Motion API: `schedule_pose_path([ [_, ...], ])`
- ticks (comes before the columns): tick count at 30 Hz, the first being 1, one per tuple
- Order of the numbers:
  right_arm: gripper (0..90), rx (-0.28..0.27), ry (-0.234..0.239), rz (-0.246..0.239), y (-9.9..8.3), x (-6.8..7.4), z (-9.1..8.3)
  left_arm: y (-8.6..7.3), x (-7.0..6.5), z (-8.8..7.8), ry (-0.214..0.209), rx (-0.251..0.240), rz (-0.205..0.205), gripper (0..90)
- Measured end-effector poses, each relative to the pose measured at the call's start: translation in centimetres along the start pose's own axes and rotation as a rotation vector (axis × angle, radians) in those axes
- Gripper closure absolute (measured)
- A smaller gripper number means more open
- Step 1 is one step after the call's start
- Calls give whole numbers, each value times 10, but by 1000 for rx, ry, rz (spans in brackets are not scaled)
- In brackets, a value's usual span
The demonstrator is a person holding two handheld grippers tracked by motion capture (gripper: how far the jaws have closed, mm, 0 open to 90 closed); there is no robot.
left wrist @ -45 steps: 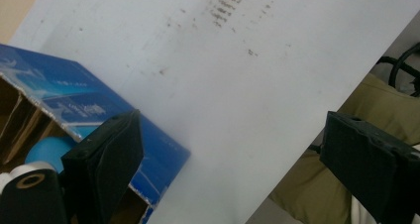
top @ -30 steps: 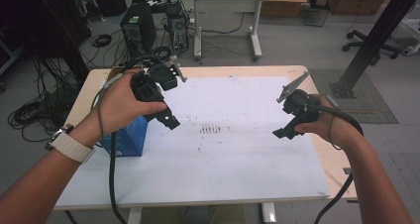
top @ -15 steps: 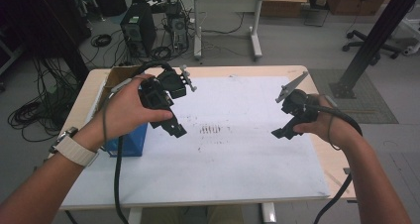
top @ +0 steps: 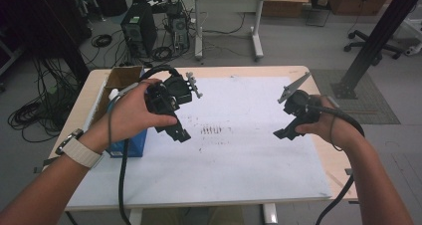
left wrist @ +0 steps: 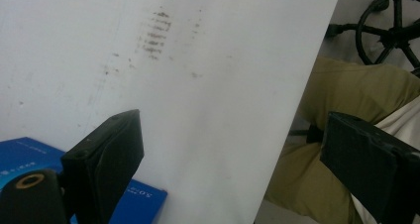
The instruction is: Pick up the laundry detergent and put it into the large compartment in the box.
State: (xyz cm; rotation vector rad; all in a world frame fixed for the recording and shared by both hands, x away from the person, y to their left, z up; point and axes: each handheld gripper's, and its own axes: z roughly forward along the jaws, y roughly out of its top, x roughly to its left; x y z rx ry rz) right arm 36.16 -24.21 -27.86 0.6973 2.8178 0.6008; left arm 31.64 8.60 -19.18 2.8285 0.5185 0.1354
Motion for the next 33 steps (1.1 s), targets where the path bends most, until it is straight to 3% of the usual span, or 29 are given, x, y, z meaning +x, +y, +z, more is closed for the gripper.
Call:
schedule_pose_path([
  [5, 102, 0, 2, -1, 0, 0, 1, 1, -2, 0, -6, -1, 14, 100],
  [33, 102, -6, 0, 6, -4, -1, 1, 0, 3, 3, -13, -18, 3, 101],
])
